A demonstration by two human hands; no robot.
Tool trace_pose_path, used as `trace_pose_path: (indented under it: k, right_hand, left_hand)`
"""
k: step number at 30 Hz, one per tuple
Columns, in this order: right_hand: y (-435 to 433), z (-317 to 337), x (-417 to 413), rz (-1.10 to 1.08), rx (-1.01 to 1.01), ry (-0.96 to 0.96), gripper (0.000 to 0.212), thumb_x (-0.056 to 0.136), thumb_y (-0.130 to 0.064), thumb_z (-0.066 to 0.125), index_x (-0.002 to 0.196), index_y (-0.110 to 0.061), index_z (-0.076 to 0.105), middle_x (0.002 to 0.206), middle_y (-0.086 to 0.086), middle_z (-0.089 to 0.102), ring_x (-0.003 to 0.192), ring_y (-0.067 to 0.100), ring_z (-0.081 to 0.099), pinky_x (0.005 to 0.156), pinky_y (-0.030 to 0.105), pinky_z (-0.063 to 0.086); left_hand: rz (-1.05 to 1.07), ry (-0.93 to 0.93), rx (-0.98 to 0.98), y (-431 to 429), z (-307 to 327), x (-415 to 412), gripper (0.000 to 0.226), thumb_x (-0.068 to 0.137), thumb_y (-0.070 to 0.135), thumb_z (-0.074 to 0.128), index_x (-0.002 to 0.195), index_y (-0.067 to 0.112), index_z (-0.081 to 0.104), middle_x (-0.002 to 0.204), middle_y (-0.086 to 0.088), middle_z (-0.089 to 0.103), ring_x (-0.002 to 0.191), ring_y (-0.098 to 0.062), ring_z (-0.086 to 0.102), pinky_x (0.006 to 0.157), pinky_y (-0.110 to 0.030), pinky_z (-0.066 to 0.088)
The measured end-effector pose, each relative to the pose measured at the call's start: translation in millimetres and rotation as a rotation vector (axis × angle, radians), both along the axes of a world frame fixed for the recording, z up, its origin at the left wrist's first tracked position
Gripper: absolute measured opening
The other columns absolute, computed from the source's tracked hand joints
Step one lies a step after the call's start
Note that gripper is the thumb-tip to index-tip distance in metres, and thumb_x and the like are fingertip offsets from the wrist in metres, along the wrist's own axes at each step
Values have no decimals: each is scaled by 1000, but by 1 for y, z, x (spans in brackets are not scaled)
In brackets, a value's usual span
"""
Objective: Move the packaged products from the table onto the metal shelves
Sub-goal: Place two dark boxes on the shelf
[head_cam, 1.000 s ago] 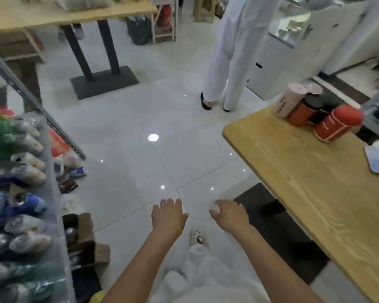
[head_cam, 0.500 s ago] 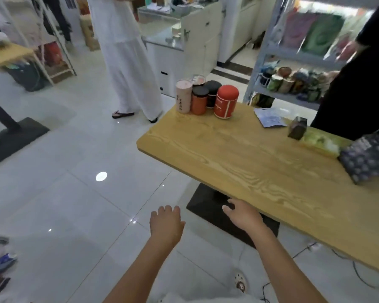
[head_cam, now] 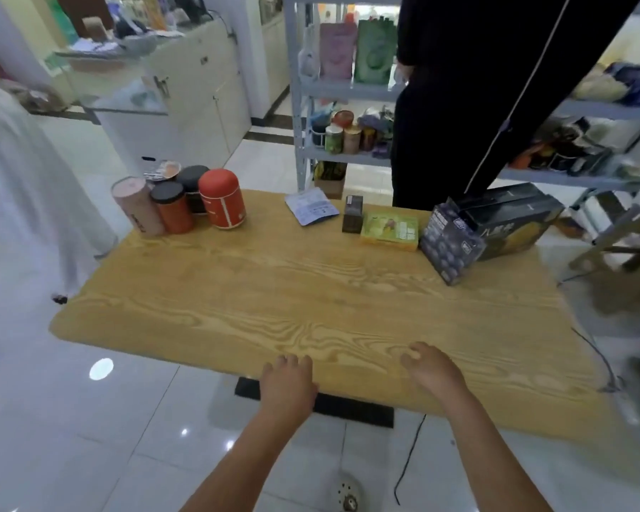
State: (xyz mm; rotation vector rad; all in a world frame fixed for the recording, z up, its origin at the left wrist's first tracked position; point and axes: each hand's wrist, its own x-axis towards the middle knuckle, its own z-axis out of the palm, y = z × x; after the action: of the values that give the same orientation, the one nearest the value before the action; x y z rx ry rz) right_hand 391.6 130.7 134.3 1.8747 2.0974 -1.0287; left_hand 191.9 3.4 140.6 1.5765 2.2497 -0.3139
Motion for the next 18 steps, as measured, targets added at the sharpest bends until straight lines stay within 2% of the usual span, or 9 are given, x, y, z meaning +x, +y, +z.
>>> trace_pose_path:
  k: [9, 13, 15, 18]
  right_hand:
    - [57, -17, 65, -198, -20, 1, 54, 97, -41, 42, 146, -20, 36, 146, 4, 43, 129, 24, 45, 98, 32, 41]
    - [98, -16, 76, -275, -16, -26, 55, 94, -41, 47, 144, -18, 39, 138, 7, 52, 122, 26, 51, 98, 34, 43]
    - [124, -11, 80, -302, 26, -46, 57, 91, -40, 51, 143, -18, 40, 134, 8, 55, 121, 26, 52, 97, 34, 44]
    - [172, -1, 86, -315, 150, -95, 64, 89, -34, 57, 147, -18, 33, 147, 9, 41, 132, 26, 41, 103, 35, 38]
  left_hand:
    - [-143, 27, -85, 95, -2, 35, 56, 100, 41, 38, 148, 17, 24, 148, -8, 36, 138, -27, 29, 109, -42, 28]
    - [-222, 37, -57, 153, 1, 35, 59, 100, 39, 41, 150, 17, 20, 151, -11, 31, 140, -29, 26, 109, -43, 28]
    - [-268, 34, -40, 192, 4, 35, 62, 100, 37, 40, 152, 17, 12, 155, -13, 22, 143, -30, 20, 112, -44, 25]
    - [-340, 22, 42, 259, 8, 36, 69, 101, 33, 42, 153, 19, -1, 160, -12, 5, 147, -30, 8, 115, -45, 20]
